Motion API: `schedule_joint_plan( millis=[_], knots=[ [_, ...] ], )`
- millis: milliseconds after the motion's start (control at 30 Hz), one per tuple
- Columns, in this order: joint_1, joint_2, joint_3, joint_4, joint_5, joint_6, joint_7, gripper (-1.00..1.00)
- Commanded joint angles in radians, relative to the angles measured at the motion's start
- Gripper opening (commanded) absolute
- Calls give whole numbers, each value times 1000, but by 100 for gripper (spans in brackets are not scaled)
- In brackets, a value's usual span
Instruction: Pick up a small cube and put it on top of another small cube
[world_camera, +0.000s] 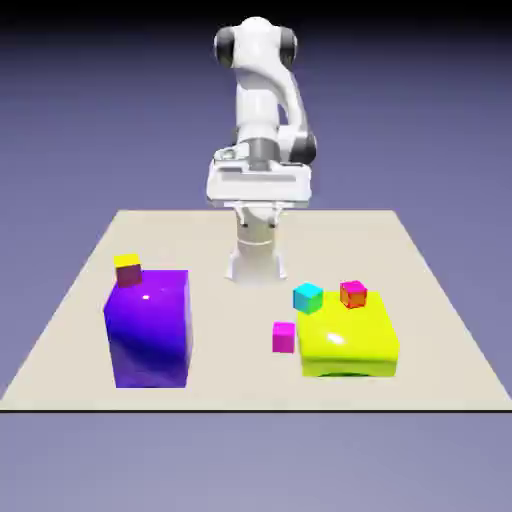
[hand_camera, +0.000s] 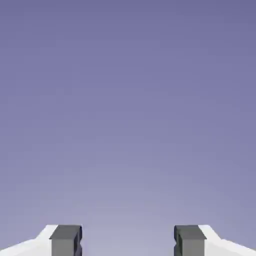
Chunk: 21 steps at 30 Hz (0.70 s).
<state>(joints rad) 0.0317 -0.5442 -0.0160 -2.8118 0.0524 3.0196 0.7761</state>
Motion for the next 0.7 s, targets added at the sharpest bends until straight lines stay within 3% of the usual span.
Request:
schedule_joint_plan(
  millis=[0,667],
  knots=[
    [16,21,-13,-2,44,-14,29,0],
    [344,449,-279,-31,913,-303,611,0]
  ],
)
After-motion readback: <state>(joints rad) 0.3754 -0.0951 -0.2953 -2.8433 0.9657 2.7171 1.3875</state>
